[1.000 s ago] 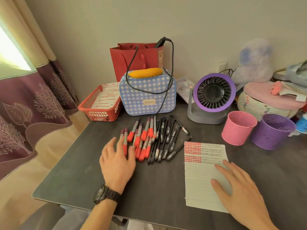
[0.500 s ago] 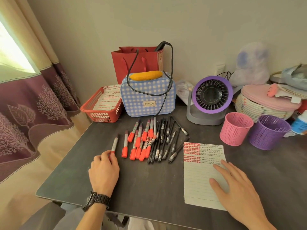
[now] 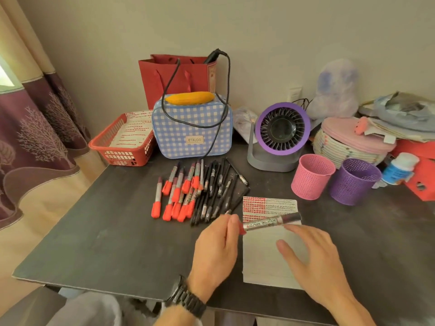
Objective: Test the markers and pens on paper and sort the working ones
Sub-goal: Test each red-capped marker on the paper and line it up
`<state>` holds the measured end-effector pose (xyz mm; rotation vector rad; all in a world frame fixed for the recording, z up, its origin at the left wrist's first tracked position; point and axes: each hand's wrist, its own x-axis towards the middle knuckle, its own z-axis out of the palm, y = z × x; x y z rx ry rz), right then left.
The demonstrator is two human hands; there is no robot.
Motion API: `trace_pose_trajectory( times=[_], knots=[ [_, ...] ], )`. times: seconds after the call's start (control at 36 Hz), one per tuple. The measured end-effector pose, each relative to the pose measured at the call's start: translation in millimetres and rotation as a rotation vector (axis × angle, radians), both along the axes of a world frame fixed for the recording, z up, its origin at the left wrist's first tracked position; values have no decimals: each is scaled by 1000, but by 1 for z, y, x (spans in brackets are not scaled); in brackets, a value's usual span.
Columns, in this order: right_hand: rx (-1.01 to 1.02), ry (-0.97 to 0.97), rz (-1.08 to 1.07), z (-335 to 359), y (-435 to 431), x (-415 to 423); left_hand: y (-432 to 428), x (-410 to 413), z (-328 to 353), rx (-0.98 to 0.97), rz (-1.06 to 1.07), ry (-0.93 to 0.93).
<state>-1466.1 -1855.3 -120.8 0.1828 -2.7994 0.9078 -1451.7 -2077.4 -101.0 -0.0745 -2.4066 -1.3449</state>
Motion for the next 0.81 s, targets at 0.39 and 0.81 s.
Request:
trace_pose_trajectory(
  times=[0.39, 0.81],
  knots=[
    [-253, 57, -6, 6, -3, 21, 10, -2, -23, -217, -110, -65],
    [-1023, -200, -75, 14, -78, 25, 20, 7, -15, -497, -188, 10]
  ],
)
